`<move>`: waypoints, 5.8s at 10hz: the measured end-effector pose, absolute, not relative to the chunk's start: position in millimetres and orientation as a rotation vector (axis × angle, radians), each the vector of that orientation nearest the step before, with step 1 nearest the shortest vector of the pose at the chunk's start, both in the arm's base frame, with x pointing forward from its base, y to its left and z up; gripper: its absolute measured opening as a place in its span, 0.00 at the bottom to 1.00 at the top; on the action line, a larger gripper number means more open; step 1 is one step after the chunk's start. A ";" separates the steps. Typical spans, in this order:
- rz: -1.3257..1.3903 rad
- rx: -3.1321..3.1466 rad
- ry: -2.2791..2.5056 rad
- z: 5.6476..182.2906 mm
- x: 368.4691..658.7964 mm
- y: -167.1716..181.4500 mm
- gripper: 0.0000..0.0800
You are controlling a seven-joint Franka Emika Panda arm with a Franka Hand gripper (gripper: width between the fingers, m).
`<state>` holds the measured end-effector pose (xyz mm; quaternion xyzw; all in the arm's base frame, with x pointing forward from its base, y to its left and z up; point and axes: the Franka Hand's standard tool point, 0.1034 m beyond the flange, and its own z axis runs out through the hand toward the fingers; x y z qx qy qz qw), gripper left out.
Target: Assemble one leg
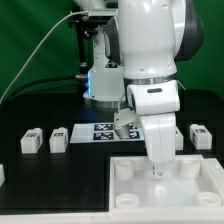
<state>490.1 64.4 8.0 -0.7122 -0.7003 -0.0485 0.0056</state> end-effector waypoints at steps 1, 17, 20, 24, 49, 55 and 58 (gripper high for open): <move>-0.152 -2.230 -2.192 8.0 490.1 64.2 0.81; -0.193 -2.990 -0.647 79.4 453.9 157.1 0.81; -0.098 -3.017 -0.044 65.2 439.9 173.5 0.81; 0.197 -3.032 -0.044 62.5 431.9 168.2 0.81; 1.187 -2.845 0.004 13.7 392.7 182.3 0.36; 1.038 -2.857 -0.125 74.8 441.2 153.5 0.36; 0.616 -2.957 -0.133 148.5 481.5 131.9 0.36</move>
Offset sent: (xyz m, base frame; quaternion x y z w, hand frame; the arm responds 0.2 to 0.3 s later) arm 0.0000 0.0000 0.0000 0.0000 0.0000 0.0000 1.0000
